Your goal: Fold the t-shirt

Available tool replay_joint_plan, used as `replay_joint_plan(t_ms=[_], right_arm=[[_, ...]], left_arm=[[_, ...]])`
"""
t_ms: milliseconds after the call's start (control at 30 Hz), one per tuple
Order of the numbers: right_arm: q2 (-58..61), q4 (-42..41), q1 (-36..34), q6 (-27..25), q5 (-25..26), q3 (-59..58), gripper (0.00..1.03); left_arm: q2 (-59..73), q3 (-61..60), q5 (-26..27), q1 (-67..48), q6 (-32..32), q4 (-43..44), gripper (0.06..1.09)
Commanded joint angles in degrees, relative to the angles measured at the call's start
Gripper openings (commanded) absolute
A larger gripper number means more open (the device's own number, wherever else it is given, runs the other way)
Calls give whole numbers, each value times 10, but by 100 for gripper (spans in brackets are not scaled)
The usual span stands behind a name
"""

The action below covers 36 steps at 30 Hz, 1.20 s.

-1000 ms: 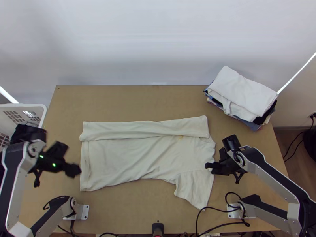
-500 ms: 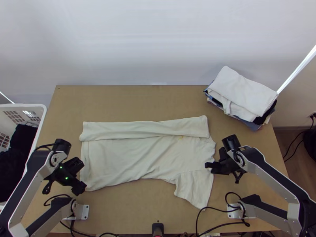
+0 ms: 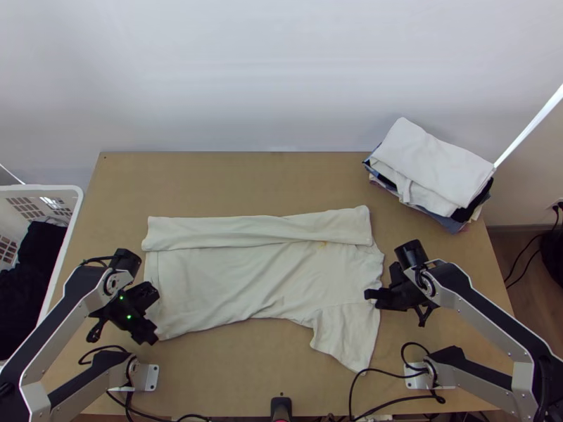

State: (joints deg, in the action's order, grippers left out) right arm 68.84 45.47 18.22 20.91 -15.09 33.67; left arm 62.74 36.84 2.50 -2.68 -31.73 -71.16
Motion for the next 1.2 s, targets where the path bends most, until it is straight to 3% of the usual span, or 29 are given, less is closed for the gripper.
replay_joint_plan(t_ms=[0, 67, 100, 233, 467, 700, 1167], right_arm=[[-8, -2, 2, -6, -6, -6, 3], [-16, -2, -3, -10, -6, -10, 3], [-20, -2, -8, -14, -6, -12, 3], [-30, 1, -41, -37, -6, -15, 3], [-45, 6, -56, -48, -6, -9, 3], [-88, 14, 3, -33, -6, 52, 3], [-19, -4, -47, -55, -5, 175, 3]], left_arm=[[8, -12, 2, 2, 2, 15, 30], [12, -7, 2, 25, -10, 20, 13], [15, -5, 2, 43, -21, 21, 10], [25, 3, 12, 116, -66, 38, 10], [48, 35, 40, 172, -69, 51, 10], [39, 101, 96, 163, -19, 45, 10], [95, 181, 128, 175, 13, 72, 10]])
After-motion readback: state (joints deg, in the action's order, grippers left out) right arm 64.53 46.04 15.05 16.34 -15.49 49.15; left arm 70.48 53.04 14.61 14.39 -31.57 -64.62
